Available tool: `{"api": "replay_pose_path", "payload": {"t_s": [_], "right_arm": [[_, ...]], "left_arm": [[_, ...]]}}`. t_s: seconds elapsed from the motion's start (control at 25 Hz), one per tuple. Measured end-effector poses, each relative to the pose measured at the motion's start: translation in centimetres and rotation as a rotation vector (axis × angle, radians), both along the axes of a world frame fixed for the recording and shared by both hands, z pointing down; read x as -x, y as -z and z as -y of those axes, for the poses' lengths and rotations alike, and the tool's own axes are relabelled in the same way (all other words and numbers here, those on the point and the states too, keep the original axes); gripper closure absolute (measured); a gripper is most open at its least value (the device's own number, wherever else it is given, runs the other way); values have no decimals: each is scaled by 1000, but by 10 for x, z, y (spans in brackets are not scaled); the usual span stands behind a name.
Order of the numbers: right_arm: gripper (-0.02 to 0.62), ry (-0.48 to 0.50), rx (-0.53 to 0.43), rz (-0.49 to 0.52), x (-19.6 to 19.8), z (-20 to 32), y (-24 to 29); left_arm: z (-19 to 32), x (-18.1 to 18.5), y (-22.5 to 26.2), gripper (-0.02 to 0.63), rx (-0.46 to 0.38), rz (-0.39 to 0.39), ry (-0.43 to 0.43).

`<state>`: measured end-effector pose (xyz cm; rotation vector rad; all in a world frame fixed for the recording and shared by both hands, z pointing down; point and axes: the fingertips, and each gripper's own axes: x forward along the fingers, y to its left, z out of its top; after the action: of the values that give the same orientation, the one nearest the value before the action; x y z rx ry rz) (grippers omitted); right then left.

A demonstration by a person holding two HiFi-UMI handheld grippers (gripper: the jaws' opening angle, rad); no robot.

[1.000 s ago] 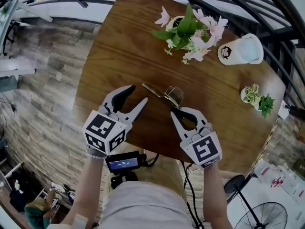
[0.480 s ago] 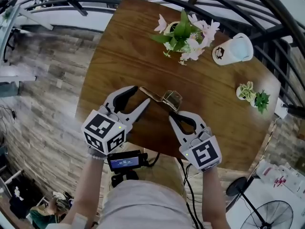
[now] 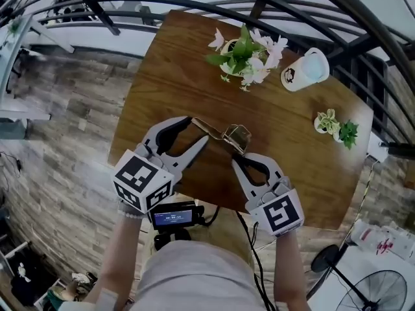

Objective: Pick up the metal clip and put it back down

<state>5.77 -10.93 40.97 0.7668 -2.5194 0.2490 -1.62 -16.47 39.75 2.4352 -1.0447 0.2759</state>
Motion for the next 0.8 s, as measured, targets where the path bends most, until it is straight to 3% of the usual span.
{"api": "replay_pose_path", "payload": {"t_s": [0.8], "right_arm": [[578,-32,-198,21,9,-22,96]], "left_arm": [[-27,6,108,404,-254,43,-34]]}}
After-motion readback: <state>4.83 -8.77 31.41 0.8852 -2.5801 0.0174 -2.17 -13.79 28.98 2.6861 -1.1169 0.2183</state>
